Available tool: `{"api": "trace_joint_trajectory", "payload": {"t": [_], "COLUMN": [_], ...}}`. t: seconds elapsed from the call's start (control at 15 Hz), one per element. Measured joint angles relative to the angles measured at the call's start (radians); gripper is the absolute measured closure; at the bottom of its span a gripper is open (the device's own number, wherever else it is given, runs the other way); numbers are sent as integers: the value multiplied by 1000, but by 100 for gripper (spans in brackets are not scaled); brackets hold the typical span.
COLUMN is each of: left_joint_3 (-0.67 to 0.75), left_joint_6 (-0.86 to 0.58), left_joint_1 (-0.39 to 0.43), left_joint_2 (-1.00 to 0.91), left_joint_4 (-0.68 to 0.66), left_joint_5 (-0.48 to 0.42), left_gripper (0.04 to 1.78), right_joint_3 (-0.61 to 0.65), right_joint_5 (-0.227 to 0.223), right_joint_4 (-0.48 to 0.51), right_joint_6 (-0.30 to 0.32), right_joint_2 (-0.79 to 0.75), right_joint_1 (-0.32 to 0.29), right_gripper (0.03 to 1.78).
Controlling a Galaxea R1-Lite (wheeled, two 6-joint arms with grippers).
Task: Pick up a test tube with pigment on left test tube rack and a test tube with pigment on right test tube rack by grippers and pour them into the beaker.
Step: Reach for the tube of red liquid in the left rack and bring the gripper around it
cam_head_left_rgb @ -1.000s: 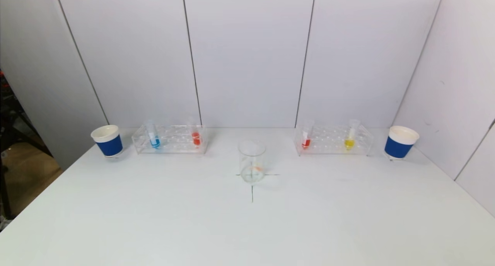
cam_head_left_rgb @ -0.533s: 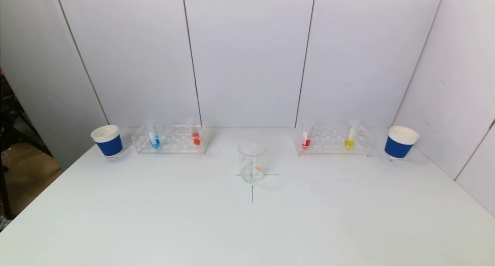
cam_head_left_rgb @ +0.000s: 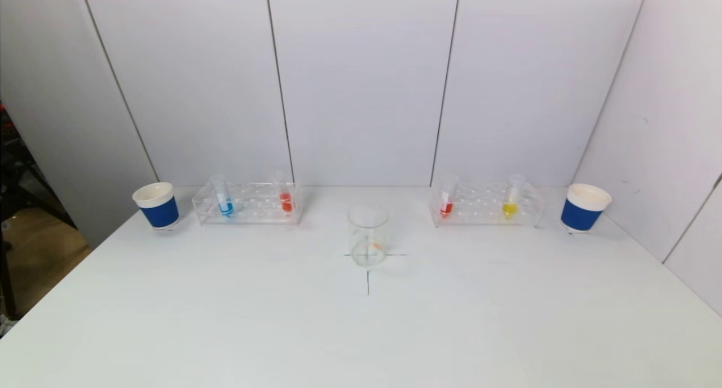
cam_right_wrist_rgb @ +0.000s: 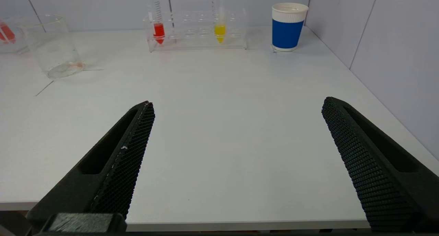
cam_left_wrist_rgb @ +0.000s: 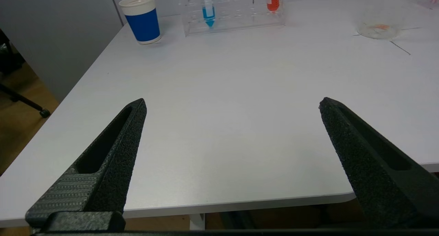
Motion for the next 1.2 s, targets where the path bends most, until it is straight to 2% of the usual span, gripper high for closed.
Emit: {"api": "trace_joint_trajectory", "payload": {"t": [0.2,0.33,0.53,0.8,1.0,1.2], "left_joint_3": [-20,-83,-267,-536,-641,-669], "left_joint_6": [11,12,10,7,9,4], "left_joint_1": [0,0,0,-1,-1,0], "left_joint_2": [0,1,63,322,561,790], "left_joint_4": [10,38,129,150,58,-121], "left_joint_5": [-1,-3,-3,5,7,1], "left_gripper": [6,6,6,6,6,6], "right_joint_3": [0,0,0,0,0,0], "right_joint_5": [0,0,0,0,0,0], "right_joint_4": [0,0,0,0,0,0], "right_joint_6": [0,0,0,0,0,0], "right_joint_2": [0,0,0,0,0,0], "right_joint_1": [0,0,0,0,0,0], "right_gripper": [4,4,4,4,4,4]}}
